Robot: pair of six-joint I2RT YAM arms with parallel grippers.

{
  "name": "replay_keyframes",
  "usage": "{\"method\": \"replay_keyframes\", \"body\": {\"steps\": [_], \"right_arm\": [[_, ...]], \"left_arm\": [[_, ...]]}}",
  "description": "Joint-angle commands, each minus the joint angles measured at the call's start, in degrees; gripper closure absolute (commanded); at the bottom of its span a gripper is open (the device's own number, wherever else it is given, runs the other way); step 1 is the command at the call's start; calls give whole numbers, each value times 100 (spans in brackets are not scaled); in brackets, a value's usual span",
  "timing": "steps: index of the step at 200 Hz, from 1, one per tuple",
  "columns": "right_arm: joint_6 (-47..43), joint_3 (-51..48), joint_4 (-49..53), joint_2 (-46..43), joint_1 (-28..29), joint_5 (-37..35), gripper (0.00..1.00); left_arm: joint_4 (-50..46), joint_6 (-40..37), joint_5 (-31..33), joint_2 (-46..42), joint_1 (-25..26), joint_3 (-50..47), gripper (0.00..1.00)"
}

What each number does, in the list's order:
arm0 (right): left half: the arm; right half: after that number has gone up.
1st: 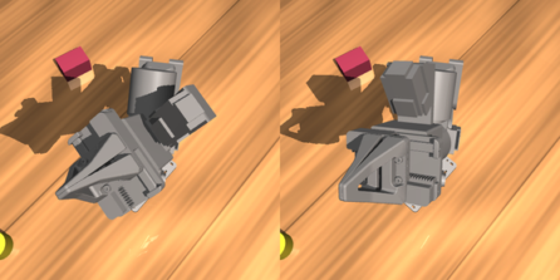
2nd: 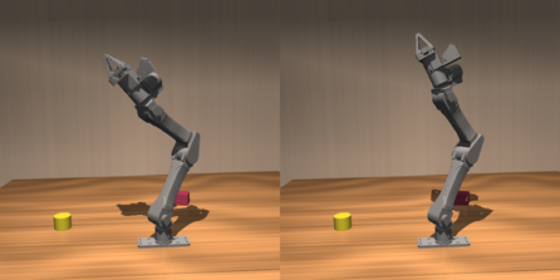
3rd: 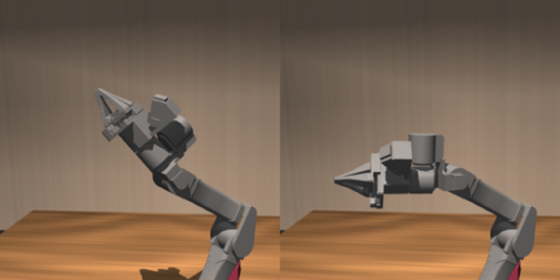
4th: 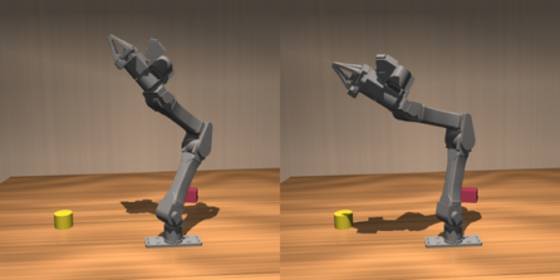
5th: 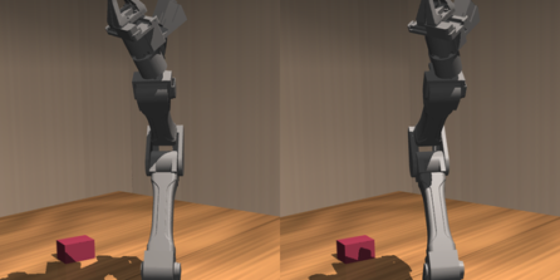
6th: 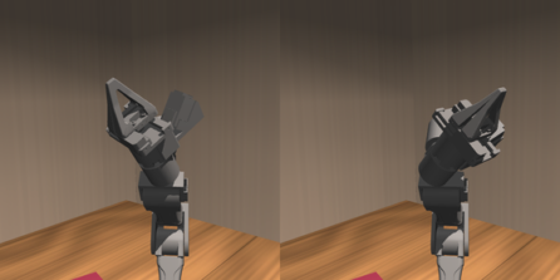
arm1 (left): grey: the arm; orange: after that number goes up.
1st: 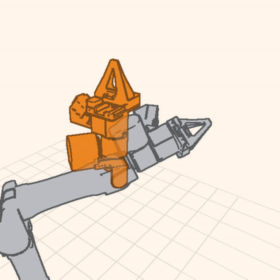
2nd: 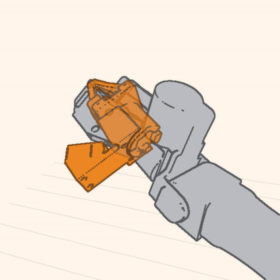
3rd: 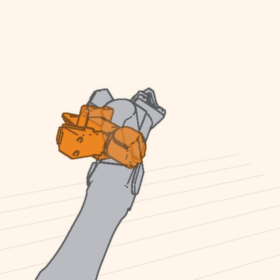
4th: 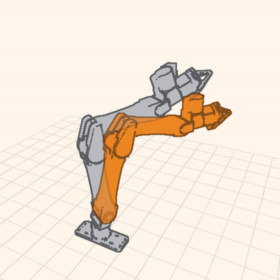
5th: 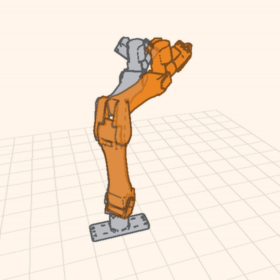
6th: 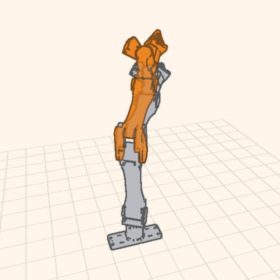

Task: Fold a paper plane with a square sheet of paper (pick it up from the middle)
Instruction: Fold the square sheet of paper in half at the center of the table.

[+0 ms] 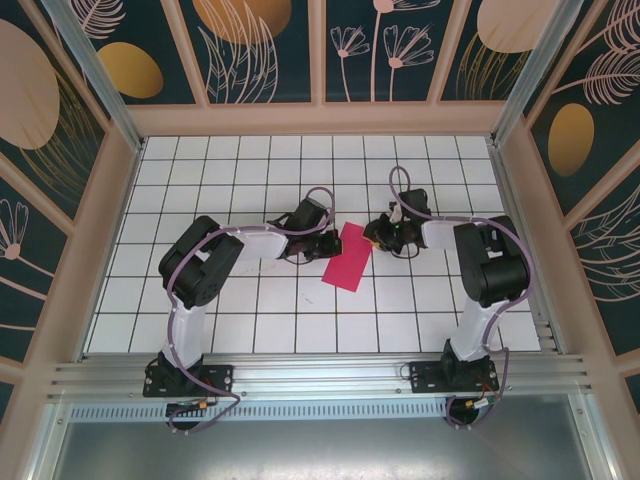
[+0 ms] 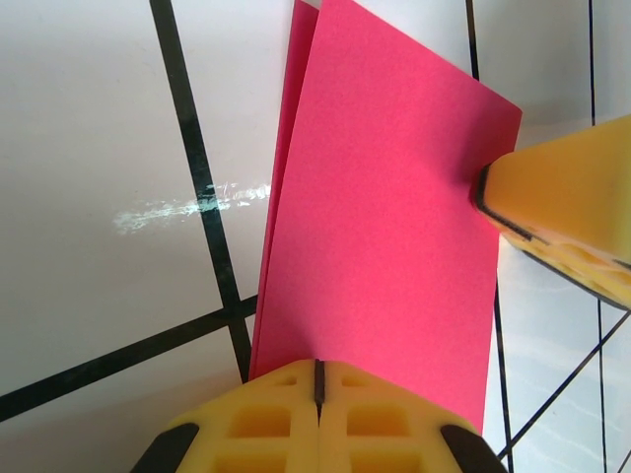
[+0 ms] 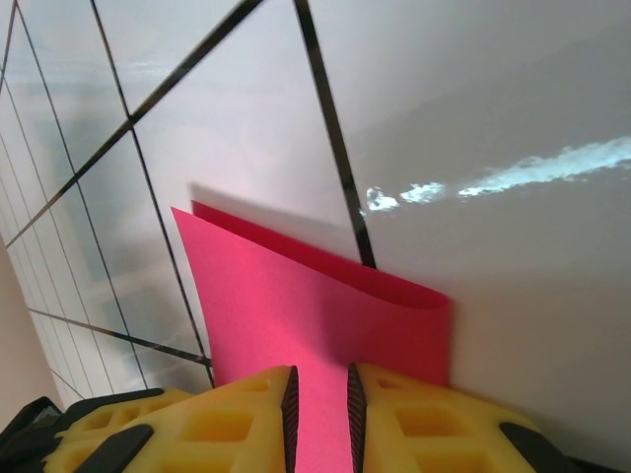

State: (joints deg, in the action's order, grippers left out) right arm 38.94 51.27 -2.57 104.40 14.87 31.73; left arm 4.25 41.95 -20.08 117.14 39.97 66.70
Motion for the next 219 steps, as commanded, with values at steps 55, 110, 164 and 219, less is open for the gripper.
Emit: {"method": "replay_keyframes", "body": {"steps": [55, 110, 164, 219], "right_arm": [[-196, 692, 518, 225, -82, -283, 77], [-106, 524, 353, 592, -119, -613, 78], [-166, 697, 480, 36, -156, -242, 77], [-159, 491, 290, 118, -210, -218, 77]], "left_arm": [[-733, -141, 197, 304, 29, -147, 98], [-731, -141, 196, 321, 28, -166, 98], [-750, -126, 215, 312, 28, -174, 98], [-759, -134, 206, 300, 29, -183, 98]]}}
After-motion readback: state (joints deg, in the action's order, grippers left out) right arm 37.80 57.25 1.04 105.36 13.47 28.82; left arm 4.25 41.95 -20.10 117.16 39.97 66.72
